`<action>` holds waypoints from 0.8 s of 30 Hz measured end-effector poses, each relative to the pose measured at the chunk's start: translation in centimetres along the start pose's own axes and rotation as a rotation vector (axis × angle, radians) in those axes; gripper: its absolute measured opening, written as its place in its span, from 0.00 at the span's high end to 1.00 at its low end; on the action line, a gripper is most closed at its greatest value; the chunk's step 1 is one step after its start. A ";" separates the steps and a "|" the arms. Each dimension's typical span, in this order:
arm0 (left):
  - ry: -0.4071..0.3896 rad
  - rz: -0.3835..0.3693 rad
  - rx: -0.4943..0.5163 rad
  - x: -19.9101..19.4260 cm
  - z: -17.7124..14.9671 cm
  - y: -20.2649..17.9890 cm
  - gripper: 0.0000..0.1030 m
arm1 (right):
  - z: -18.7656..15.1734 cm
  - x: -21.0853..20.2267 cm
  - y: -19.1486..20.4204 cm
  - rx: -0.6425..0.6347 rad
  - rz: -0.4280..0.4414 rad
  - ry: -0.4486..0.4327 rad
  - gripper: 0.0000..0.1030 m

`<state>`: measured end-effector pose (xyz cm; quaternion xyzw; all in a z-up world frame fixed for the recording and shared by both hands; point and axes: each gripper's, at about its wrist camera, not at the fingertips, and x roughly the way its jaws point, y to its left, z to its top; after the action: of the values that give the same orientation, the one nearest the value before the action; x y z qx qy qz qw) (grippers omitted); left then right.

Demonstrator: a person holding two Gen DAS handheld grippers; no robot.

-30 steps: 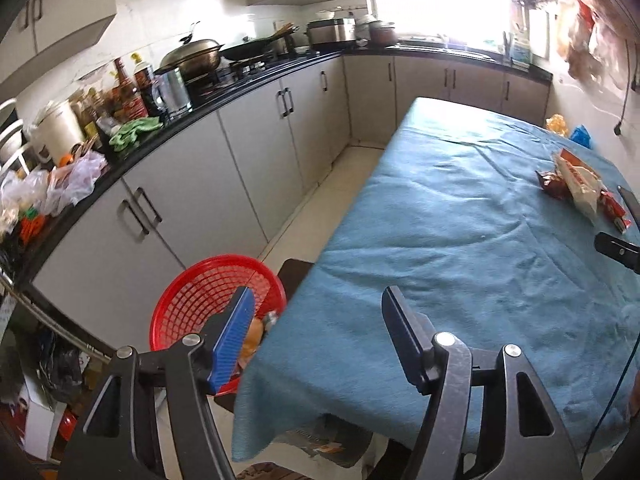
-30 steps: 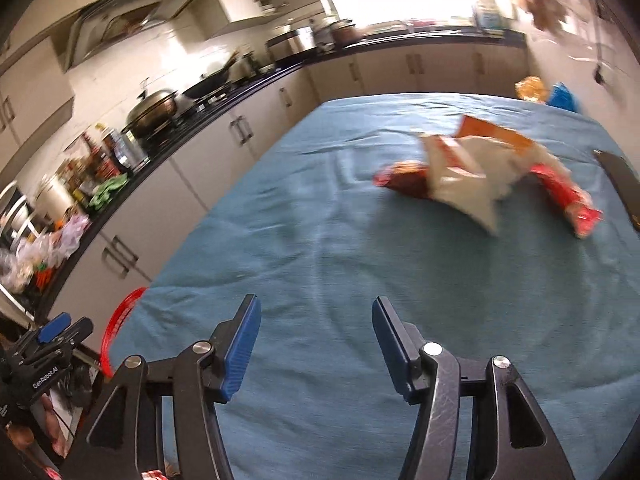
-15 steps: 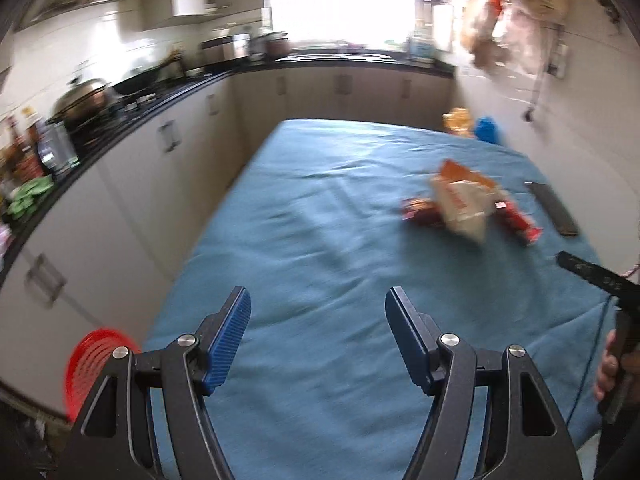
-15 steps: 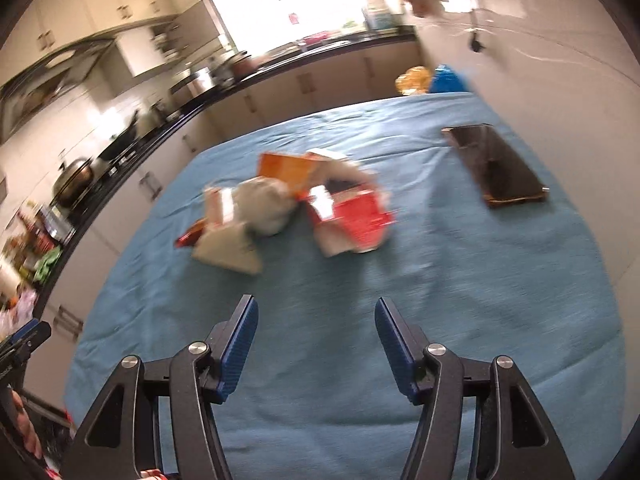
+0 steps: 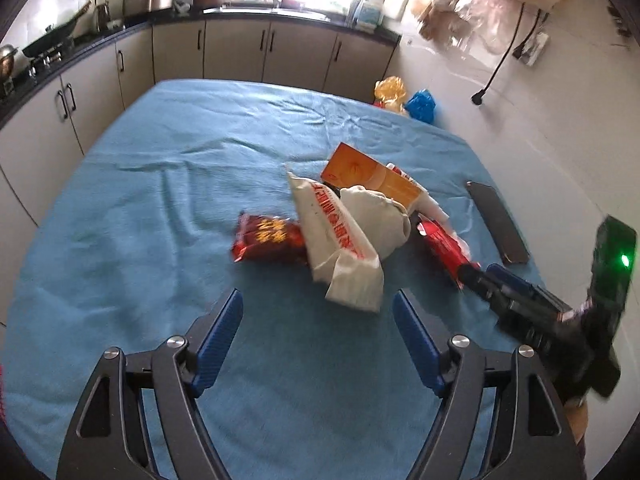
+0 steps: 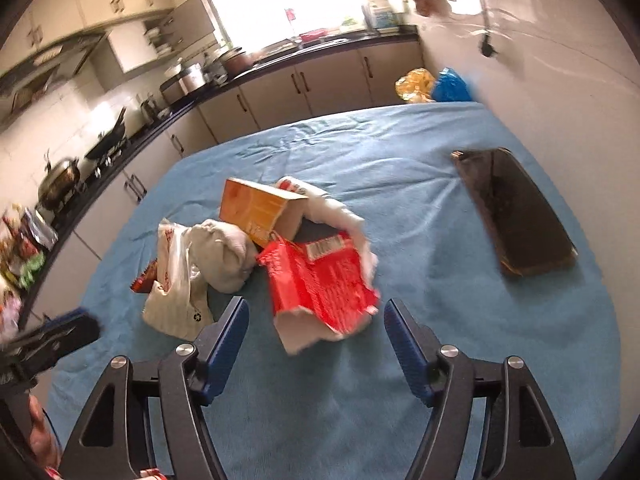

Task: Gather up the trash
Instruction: 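Return both tools to the table toward the snack wrappers, then grasp the white printed bag with the left tool while the right tool grasps the red wrapper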

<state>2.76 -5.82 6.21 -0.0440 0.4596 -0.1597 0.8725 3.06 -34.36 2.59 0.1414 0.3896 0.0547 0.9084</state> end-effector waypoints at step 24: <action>0.087 -0.095 -0.095 3.4 -0.3 -0.9 0.54 | -0.2 2.0 -0.7 -0.018 -0.057 -0.027 0.85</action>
<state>4.09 -7.75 3.53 -0.1000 0.5014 -0.1805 0.8403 4.29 -34.55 0.81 0.1229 0.3807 0.0303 0.9160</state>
